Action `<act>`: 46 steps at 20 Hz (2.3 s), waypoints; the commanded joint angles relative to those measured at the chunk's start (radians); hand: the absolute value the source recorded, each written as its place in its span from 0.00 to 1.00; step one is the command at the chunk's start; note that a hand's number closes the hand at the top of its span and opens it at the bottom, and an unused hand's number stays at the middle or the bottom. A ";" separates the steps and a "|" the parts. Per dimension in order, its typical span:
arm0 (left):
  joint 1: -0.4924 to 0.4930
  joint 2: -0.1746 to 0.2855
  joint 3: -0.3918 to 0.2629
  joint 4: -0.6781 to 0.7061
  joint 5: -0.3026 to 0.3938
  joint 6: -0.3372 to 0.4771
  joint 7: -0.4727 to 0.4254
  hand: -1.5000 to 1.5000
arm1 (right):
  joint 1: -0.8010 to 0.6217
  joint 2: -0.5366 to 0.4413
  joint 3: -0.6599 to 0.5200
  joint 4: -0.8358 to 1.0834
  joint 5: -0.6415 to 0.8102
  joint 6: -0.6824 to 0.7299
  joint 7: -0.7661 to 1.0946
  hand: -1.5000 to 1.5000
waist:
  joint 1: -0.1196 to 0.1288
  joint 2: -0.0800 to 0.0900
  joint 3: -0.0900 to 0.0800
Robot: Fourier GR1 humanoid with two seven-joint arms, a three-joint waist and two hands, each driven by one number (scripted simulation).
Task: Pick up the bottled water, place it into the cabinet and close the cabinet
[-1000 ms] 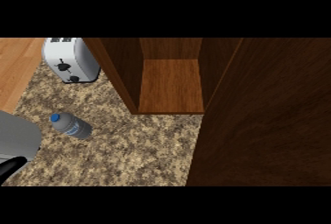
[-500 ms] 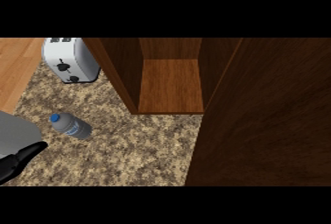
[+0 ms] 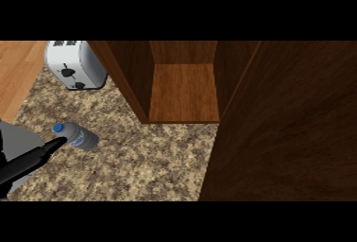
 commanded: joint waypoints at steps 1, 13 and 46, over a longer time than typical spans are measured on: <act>0.008 0.017 0.041 0.090 0.038 -0.030 -0.059 0.00 | 0.034 -0.015 0.109 -0.155 0.177 -0.040 0.085 0.00 | -0.002 -0.003 -0.001; -0.085 -0.038 0.034 0.490 0.065 -0.069 -0.368 0.00 | -0.020 -0.057 0.002 -0.090 0.071 -0.058 0.018 0.00 | 0.000 0.002 0.000; -0.281 -0.024 0.138 1.186 0.195 -0.120 -0.891 0.00 | -0.025 -0.118 0.177 -0.093 0.181 -0.187 0.030 0.00 | -0.002 0.000 -0.001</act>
